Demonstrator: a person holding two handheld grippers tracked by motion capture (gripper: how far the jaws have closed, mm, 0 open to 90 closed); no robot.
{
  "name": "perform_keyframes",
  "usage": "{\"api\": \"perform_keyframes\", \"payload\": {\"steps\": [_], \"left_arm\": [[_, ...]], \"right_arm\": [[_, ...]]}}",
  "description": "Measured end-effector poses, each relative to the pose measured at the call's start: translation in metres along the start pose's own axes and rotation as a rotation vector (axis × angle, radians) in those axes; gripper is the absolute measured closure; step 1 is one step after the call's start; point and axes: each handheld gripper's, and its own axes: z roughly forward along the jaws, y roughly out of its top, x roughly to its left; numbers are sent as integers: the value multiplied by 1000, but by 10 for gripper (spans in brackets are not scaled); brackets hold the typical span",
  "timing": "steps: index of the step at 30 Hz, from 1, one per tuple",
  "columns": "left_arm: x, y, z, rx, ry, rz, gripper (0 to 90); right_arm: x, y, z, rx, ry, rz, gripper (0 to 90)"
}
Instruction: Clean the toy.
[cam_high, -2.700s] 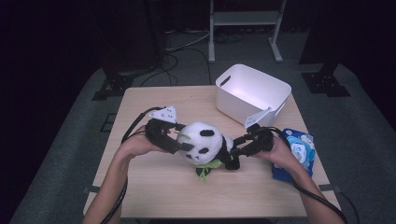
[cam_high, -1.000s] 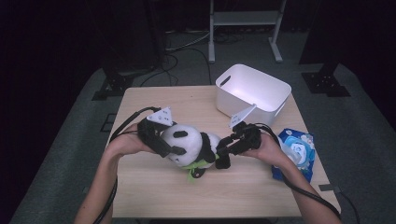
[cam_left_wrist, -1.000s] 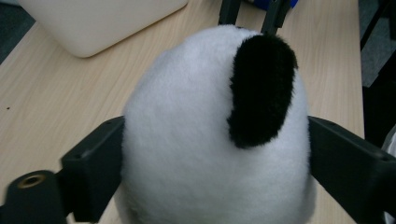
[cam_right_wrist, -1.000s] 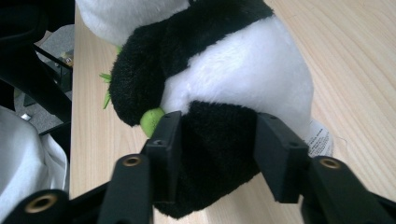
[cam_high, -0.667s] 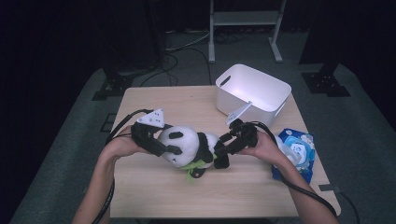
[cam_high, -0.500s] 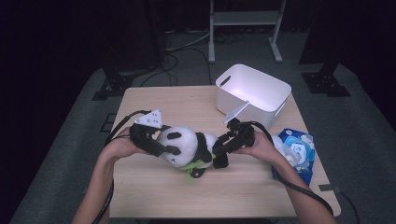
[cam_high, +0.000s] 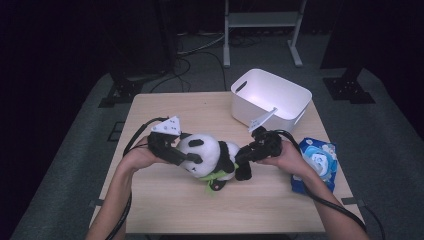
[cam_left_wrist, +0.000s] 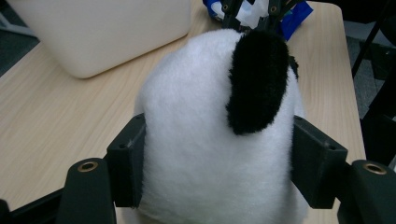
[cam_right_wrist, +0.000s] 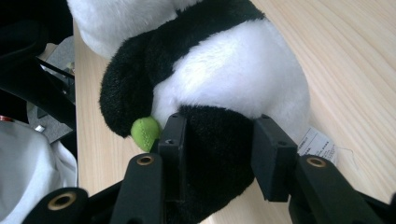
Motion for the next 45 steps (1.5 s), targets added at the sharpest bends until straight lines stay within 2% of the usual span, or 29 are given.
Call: {"api": "perform_keyframes", "payload": {"steps": [5, 11, 13, 18, 20, 25, 28, 30, 35, 38, 42, 43, 45], "left_arm": [[0, 6, 20, -19, -29, 2, 304], [0, 6, 40, -30, -59, -5, 303], [0, 3, 53, -26, -71, -14, 303], [1, -8, 66, -4, -91, -47, 299], [2, -14, 67, 0, -103, -68, 293], [0, -21, 60, 52, -121, -95, 231], [-3, -21, 56, 67, -127, -93, 196], [-7, -20, 51, 86, -128, -83, 192], [-10, -14, 46, 100, -141, -74, 189], [-11, -10, 43, 100, -142, -68, 185], [-10, -5, 39, 62, -154, -70, 192], [-9, 0, 35, 28, -168, -76, 192], [-7, 4, 35, 34, -161, -80, 193]], "right_arm": [[-1, -13, -18, -4, -32, 19, 600], [1, -26, -42, 2, -81, 29, 605], [2, -28, -49, 6, -96, 29, 607], [5, -29, -57, -3, -108, 27, 609], [7, -28, -55, -3, -110, 23, 609], [14, -20, -49, 11, -114, -16, 600], [18, -18, -46, 12, -115, -25, 595], [23, -17, -44, 19, -128, -48, 594], [27, -21, -44, 12, -130, -57, 593], [29, -23, -45, 12, -136, -61, 590], [30, -26, -46, 5, -127, -56, 588], [31, -26, -45, 3, -119, -55, 588], [35, -24, -42, 4, -114, -72, 588]]}}
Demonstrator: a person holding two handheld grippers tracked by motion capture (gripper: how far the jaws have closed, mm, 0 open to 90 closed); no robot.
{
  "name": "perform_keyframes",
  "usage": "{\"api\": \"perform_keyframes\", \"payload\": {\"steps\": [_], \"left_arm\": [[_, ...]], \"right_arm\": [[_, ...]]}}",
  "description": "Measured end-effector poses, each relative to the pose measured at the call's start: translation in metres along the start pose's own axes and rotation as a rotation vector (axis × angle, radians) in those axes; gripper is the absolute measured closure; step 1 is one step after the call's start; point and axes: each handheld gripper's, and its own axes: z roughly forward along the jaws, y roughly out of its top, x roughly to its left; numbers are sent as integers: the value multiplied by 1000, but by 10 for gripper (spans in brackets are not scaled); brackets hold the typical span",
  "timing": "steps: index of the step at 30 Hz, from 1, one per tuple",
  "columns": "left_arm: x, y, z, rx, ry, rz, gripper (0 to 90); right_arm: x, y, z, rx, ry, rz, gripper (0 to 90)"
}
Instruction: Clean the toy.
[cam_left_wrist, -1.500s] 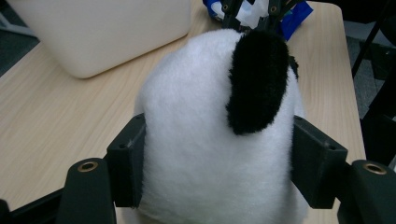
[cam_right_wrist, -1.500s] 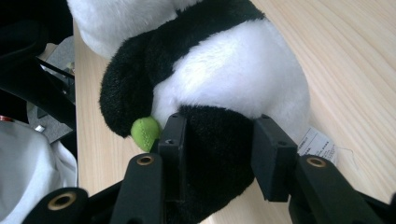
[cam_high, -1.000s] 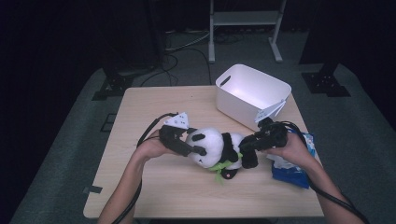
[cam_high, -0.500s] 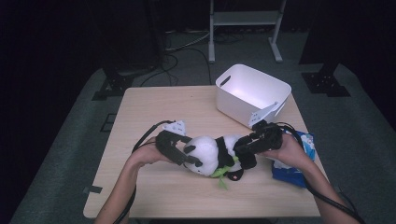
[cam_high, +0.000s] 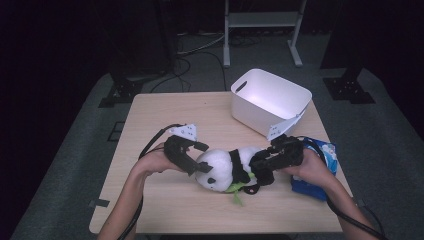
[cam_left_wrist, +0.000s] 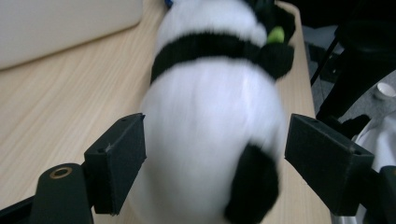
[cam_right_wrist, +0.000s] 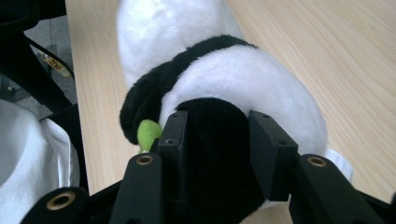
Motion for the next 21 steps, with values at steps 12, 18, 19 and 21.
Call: {"api": "perform_keyframes", "payload": {"steps": [12, 18, 19, 21], "left_arm": [[10, -11, 12, 52, -35, -94, 215], [7, -14, 12, 64, -68, -84, 244], [6, -14, 12, 66, -74, -82, 244], [3, -15, 12, 72, -82, -72, 244]], "right_arm": [[13, 11, 4, 44, 44, -52, 588], [8, 18, -5, 18, 93, -44, 531], [7, 19, -6, 15, 84, -39, 523], [2, 23, -6, 12, 80, -28, 510]]}}
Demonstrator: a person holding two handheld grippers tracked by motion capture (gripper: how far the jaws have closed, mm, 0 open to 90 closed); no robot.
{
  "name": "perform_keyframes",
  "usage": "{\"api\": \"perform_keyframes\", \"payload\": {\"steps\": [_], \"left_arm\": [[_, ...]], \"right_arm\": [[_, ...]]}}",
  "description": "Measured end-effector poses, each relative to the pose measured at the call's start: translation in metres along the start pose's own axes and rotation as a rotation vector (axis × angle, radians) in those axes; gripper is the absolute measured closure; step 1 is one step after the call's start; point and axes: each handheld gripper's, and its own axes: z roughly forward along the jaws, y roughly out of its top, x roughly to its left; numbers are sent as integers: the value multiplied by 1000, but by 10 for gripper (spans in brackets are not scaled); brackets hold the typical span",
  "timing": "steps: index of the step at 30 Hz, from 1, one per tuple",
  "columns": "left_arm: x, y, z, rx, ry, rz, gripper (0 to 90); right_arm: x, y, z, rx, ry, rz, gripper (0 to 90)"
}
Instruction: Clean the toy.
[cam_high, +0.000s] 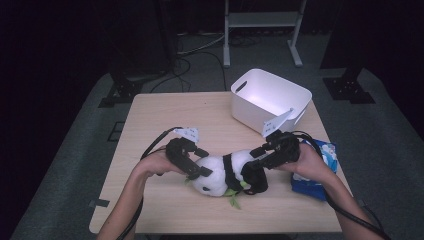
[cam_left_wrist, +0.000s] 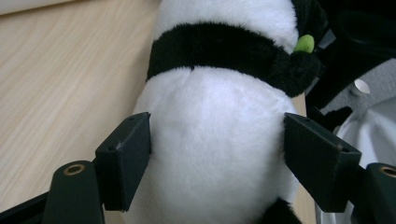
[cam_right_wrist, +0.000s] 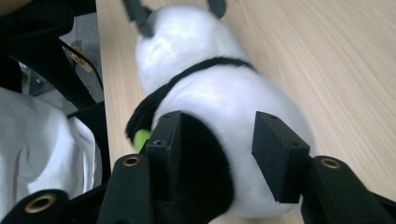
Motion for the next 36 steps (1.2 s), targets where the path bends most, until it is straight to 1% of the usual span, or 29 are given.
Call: {"api": "perform_keyframes", "payload": {"steps": [2, 4, 5, 6, 8, 10, 11, 12, 14, 16, 17, 19, 21, 23, 26, 27, 28, 29, 30, 32, 34, 35, 36], "left_arm": [[-1, 0, 0, 2, -2, 8, 244], [-2, -1, 0, 6, -5, 12, 244], [-2, -2, 0, 10, -13, 18, 244], [-3, -2, 0, 11, -15, 21, 244], [-4, -3, 0, 15, -20, 22, 244], [-4, -4, -1, 22, -25, 29, 244], [-5, -5, -1, 24, -29, 32, 243], [-5, -5, -1, 29, -32, 39, 243], [-6, -5, -2, 27, -37, 37, 243], [-6, -5, -3, 27, -38, 37, 241], [-5, -4, -3, 26, -41, 33, 238], [-5, -3, -2, 26, -38, 19, 198], [-4, -2, 1, 38, -28, 8, 147], [-3, -2, 6, 63, -15, -17, 91], [-1, -4, 14, 86, -37, -30, 87], [0, -4, 17, 98, -49, -41, 91], [0, -5, 20, 103, -60, -41, 99], [1, -7, 21, 102, -69, -48, 123], [1, -7, 21, 102, -69, -48, 137], [2, -9, 22, 92, -75, -57, 194], [3, -10, 22, 85, -70, -60, 244], [2, -11, 21, 81, -65, -56, 277], [2, -12, 20, 74, -58, -43, 313]], "right_arm": [[-5, 4, 1, -5, -9, 6, 485], [-7, 6, 2, -8, -6, 11, 474], [-11, 12, 7, -3, -10, 20, 455], [-13, 13, 9, 3, -7, 20, 447], [-18, 16, 15, 22, 11, 36, 423], [-22, 19, 20, 39, 48, 56, 400], [-24, 19, 22, 44, 61, 58, 387], [-25, 20, 23, 50, 73, 62, 377], [-26, 21, 27, 78, 101, 77, 349], [-26, 20, 30, 89, 117, 83, 343], [-26, 20, 31, 94, 126, 80, 340], [-24, 19, 33, 111, 135, 81, 335], [-21, 19, 35, 121, 138, 76, 335], [-19, 19, 39, 149, 141, 65, 335], [-15, 19, 44, 184, 129, 45, 341], [-14, 19, 45, 191, 129, 43, 348], [-13, 18, 47, 197, 133, 41, 357], [-12, 17, 50, 209, 137, 42, 367], [-11, 16, 52, 216, 134, 37, 376], [-12, 14, 54, 213, 136, 45, 400], [-12, 12, 54, 206, 137, 42, 453], [-12, 12, 54, 201, 134, 34, 486], [-12, 12, 55, 196, 129, 29, 522]]}}
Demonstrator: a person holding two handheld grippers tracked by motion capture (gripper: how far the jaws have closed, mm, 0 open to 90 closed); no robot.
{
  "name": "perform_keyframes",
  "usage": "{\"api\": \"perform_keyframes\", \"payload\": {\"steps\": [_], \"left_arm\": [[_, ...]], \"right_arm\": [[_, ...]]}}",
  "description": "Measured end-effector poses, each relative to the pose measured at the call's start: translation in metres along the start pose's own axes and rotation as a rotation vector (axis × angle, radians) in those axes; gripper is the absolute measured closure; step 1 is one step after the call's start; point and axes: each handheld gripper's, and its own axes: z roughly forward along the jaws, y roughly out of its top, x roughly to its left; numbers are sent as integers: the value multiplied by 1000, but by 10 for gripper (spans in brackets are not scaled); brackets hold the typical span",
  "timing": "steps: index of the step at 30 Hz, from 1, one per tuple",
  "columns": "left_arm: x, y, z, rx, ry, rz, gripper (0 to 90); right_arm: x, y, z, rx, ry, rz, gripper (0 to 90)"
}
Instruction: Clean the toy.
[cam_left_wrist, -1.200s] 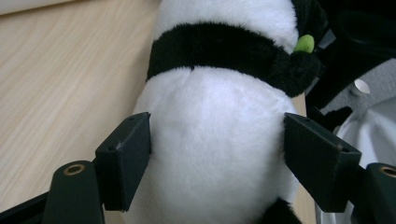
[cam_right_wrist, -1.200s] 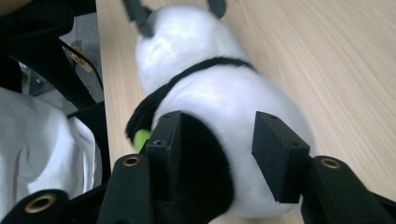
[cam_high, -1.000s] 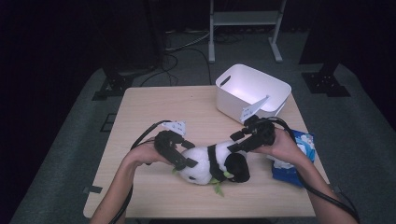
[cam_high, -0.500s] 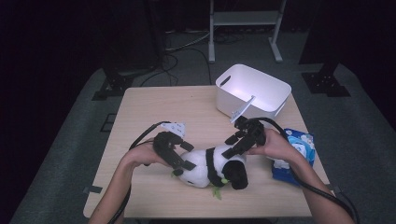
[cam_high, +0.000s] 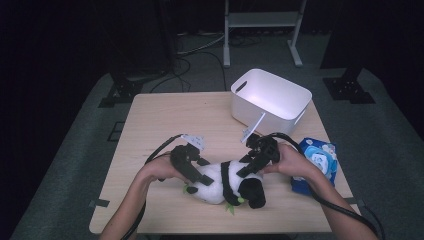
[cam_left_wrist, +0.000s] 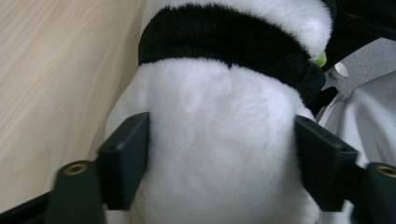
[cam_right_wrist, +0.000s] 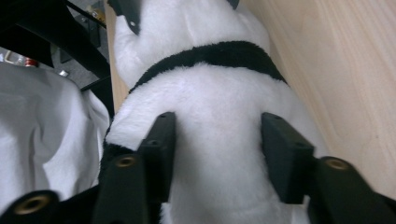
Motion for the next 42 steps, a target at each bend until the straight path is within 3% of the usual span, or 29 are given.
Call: {"api": "perform_keyframes", "payload": {"steps": [5, 11, 14, 17, 19, 21, 22, 23, 24, 28, 31, 38, 42], "left_arm": [[2, -1, -7, -45, 16, 3, 391], [6, 10, -11, -51, 77, 34, 411], [7, 18, -12, -60, 140, 68, 411], [6, 24, -8, -23, 180, 100, 404], [5, 22, -2, 5, 174, 112, 400], [2, 19, 0, 2, 170, 126, 397], [2, 19, 0, 2, 170, 126, 396], [0, 18, 0, 10, 171, 136, 396], [-1, 17, -1, 10, 172, 135, 395], [-3, 15, 0, 4, 170, 132, 389], [-3, 13, -2, -1, 147, 118, 364], [0, 14, -9, -49, 80, 73, 303], [1, 16, -16, -94, 93, 46, 317]], "right_arm": [[0, -3, -12, -102, -19, -28, 690], [-3, 1, -25, -134, -68, -45, 709], [-4, 6, -34, -135, -136, -64, 708], [-5, 6, -37, -133, -177, -72, 667], [-6, 3, -34, -128, -145, -55, 611], [-5, 1, -31, -114, -113, -53, 496], [-5, 1, -31, -114, -113, -53, 496], [-3, 4, -33, -124, -103, -49, 411], [-3, 5, -35, -135, -100, -46, 399], [-9, 11, -35, -144, -115, -20, 397], [-16, 11, -28, -118, -85, 18, 382], [-13, 3, -22, -89, -43, -1, 395], [-6, -2, -20, -63, -21, -21, 398]]}}
